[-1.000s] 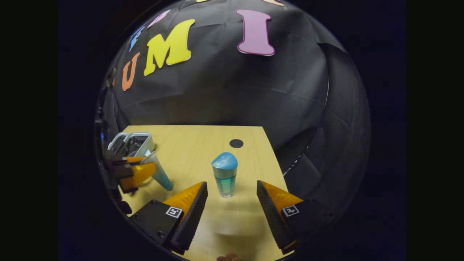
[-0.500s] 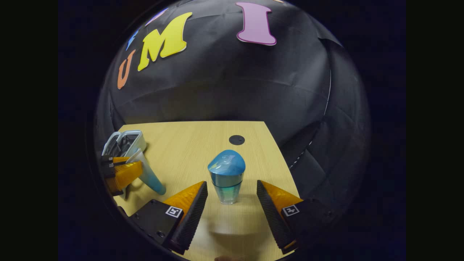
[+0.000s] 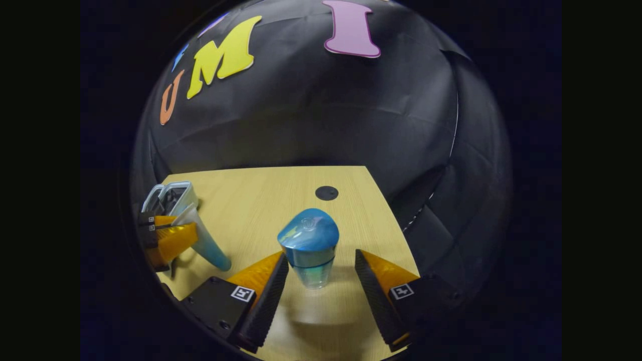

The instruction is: First open the suitcase, pack the skin care products into it, and then close the suitcase.

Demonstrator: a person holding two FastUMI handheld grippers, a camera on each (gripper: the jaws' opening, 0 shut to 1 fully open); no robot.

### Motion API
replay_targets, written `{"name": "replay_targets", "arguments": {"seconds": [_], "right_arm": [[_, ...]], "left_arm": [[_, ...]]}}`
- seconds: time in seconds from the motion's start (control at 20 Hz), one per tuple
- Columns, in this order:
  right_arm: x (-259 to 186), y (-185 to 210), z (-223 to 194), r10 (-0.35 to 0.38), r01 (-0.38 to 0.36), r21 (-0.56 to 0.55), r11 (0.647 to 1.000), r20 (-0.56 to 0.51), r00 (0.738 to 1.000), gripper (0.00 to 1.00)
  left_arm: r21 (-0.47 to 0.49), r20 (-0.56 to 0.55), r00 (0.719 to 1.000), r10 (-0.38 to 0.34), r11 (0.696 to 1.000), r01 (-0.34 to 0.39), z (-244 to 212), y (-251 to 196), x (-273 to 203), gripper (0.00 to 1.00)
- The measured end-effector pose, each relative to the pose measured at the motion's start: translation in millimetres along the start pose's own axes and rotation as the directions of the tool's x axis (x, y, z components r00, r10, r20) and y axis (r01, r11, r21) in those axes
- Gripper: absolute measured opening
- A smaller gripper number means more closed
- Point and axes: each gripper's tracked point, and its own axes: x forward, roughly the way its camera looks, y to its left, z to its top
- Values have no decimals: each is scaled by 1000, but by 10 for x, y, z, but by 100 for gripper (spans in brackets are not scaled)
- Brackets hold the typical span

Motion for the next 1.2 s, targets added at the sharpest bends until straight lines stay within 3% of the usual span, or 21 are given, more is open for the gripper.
{"name": "replay_targets", "arguments": {"seconds": [0.2, 0.5, 0.75, 1.0, 1.2], "right_arm": [[38, 18, -37, -16, 16, -16, 1000, 11, 1000, 43], [-60, 25, 11, -25, 26, -4, 1000, 5, 1000, 40], [-517, 132, 78, -3, 4, -30, 1000, 20, 1000, 40], [-1117, 513, 149, 14, -12, -58, 998, 42, 999, 38], [-1575, 992, 168, 30, -31, 18, 999, 45, 999, 40]], "left_arm": [[-50, 6, 1000, 17, 999, -17, -3, 77, -49, 3], [-109, 37, 999, 32, 994, -28, 127, 222, -285, 3], [-138, 84, 995, 56, 989, -44, 511, 464, -790, 3], [-103, 74, 991, 110, 989, -102, 658, 1000, -1431, 3], [-94, -17, 988, 156, 983, -156, 348, 1596, -1864, 2]]}}
